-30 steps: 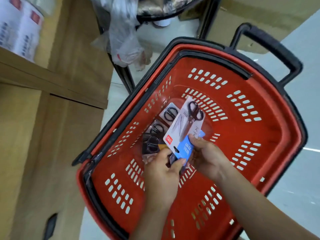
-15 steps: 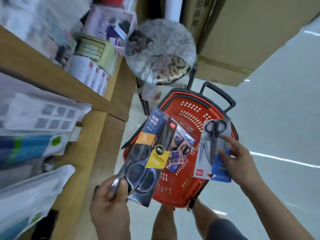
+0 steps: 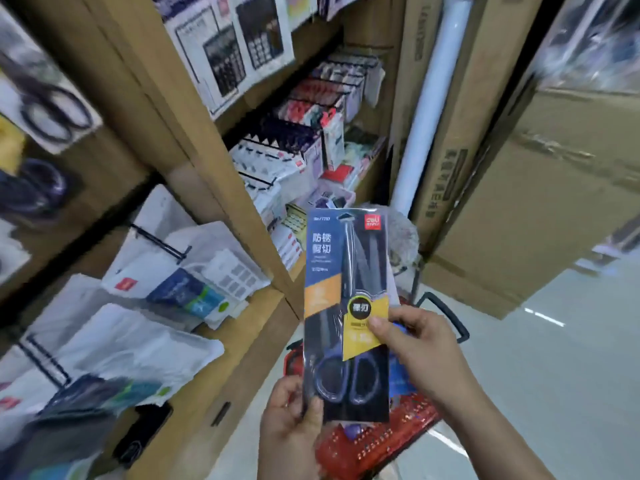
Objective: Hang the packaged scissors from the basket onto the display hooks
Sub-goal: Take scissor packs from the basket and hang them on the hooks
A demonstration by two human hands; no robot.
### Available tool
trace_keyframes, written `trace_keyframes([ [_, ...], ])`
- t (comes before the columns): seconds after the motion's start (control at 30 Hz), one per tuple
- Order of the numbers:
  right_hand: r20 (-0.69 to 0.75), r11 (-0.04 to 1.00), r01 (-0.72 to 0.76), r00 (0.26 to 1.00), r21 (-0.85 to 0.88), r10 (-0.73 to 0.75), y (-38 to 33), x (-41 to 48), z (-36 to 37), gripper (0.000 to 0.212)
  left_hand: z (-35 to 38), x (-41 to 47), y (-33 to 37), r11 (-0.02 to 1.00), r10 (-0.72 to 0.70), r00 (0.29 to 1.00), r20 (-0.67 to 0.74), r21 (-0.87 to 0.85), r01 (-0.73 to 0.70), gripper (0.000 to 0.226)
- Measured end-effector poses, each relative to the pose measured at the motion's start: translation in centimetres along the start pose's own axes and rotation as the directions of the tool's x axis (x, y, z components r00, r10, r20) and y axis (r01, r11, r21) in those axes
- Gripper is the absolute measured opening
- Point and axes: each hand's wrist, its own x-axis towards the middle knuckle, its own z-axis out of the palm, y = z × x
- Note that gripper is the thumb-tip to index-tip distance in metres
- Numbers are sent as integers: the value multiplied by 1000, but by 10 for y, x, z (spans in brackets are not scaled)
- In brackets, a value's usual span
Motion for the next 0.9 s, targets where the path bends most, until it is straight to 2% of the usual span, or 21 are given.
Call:
trace_keyframes([
  [0.07,84,996,80,993,-37,-77,-21,-4,-4,27,-3,-20,10,994,43,999,34,96,-46,39],
  [0.13,174,992,124,978,-35,-116,-37,-9,-5,10,-8,-38,32,980,116,993,10,161,-116,49],
  [0.17,224,988,150,965,-42,-137,-45,-12,-5,9,-11,-48,47,973,159,987,-24,171,-152,53],
  [0.23,313,970,234,928,-67,-202,-59,-20,0,12,-16,-64,79,956,275,956,-102,139,-260,46],
  [0.3,388,945,315,884,-84,-260,-73,-28,13,31,-21,-78,109,925,376,911,-169,125,-359,27],
  [0.4,503,923,379,811,-64,-298,-85,-35,35,66,-35,-101,145,891,446,850,-280,50,-451,26],
  [0.53,614,897,432,734,-94,-289,-111,-48,68,83,-64,-130,171,832,526,734,-429,77,-550,25],
  [0.6,628,899,429,726,-93,-281,-129,-55,84,74,-82,-142,179,809,545,684,-485,88,-582,22],
  [0.67,667,886,450,696,-115,-267,-145,-61,99,46,-105,-153,186,788,554,634,-539,96,-608,20],
  [0.7,688,860,492,671,-133,-277,-153,-62,105,24,-120,-160,190,774,569,601,-561,119,-621,21],
  [0.73,711,828,539,643,-155,-285,-159,-61,110,24,-135,-167,193,759,589,571,-572,148,-634,21],
  [0.8,704,741,627,638,-240,-312,-161,-52,125,52,-166,-184,200,742,639,559,-529,229,-631,19],
  [0.87,710,588,739,604,-328,-362,-178,-52,133,58,-190,-196,206,735,676,604,-422,335,-589,17],
  [0.9,724,528,789,559,-315,-404,-187,-60,142,56,-204,-202,208,723,691,627,-361,380,-577,19],
])
